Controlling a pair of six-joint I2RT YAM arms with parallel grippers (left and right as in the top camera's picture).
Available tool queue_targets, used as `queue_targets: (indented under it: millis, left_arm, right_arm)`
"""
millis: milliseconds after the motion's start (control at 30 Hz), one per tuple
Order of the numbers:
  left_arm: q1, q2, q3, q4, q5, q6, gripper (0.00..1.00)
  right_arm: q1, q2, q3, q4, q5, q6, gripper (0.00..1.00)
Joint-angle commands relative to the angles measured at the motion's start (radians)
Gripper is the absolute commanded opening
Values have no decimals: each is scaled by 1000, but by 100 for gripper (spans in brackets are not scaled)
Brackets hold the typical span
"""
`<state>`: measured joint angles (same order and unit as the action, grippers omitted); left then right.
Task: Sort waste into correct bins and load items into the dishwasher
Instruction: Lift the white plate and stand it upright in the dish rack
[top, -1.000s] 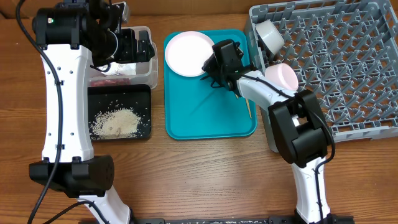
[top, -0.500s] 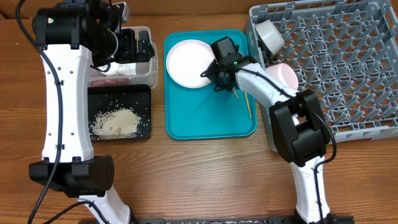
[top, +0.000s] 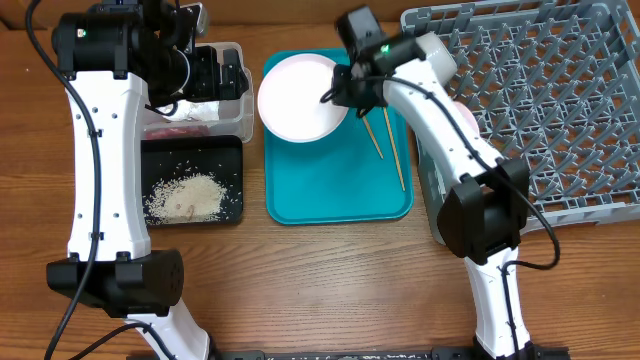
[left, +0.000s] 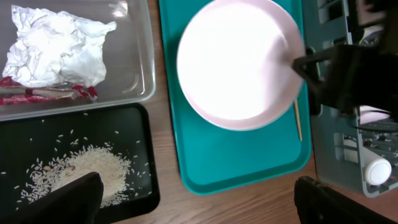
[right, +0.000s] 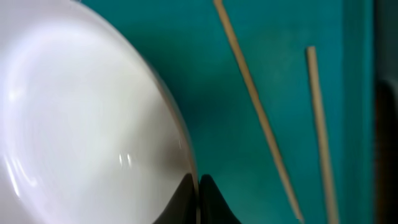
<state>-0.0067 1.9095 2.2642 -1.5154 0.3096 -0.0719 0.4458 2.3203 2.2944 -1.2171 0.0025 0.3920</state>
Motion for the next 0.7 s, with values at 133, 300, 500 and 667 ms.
queue_targets:
  millis: [133, 300, 500, 667]
  left_arm:
    - [-5, -6, -5, 2, -5, -3, 100]
    - [-5, -6, -5, 2, -5, -3, 100]
    - [-5, -6, -5, 2, -5, -3, 100]
    - [-5, -6, -5, 2, -5, -3, 100]
  right_arm:
    - [-87, -56, 240, -174, 214, -183, 4]
    - [-192, -143, 269, -184, 375, -184, 4]
    - [-286, -215, 269, -173, 745, -183, 4]
    - [-303, -216, 248, -75, 981, -320, 4]
